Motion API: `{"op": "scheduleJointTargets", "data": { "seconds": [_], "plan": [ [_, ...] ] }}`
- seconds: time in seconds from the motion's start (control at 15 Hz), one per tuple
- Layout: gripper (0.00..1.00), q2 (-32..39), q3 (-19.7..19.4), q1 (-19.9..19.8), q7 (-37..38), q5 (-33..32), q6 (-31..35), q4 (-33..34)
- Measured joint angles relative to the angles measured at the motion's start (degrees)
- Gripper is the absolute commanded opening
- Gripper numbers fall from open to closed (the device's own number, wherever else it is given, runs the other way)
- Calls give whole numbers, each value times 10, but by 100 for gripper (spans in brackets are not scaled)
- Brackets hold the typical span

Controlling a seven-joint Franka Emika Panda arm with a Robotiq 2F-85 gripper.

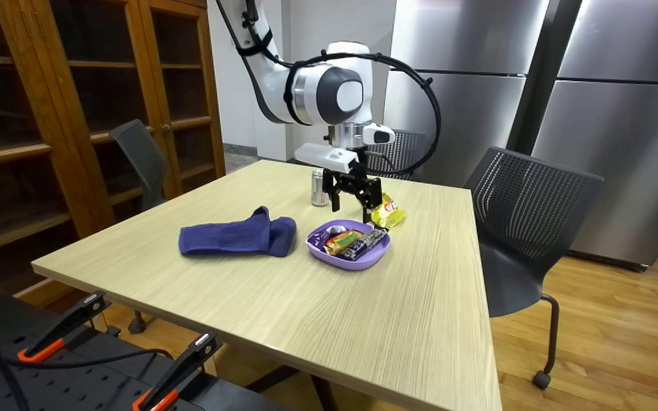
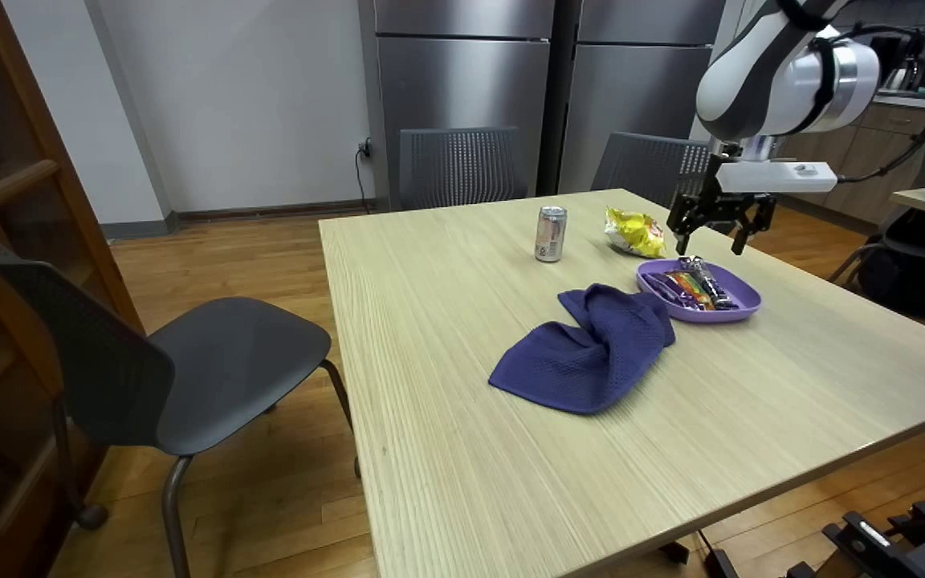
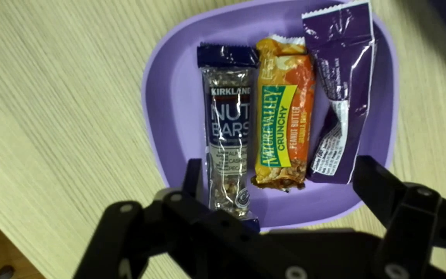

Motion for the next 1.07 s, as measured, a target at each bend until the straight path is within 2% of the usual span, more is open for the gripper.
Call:
{"op": "scheduleJointTargets", "data": {
  "seconds": [0.67,1.07],
  "plan": [
    [100,-89,27,2,-32,0,13,-115],
    [100,-88,26,2,-32,0,13,-118]
  ]
}}
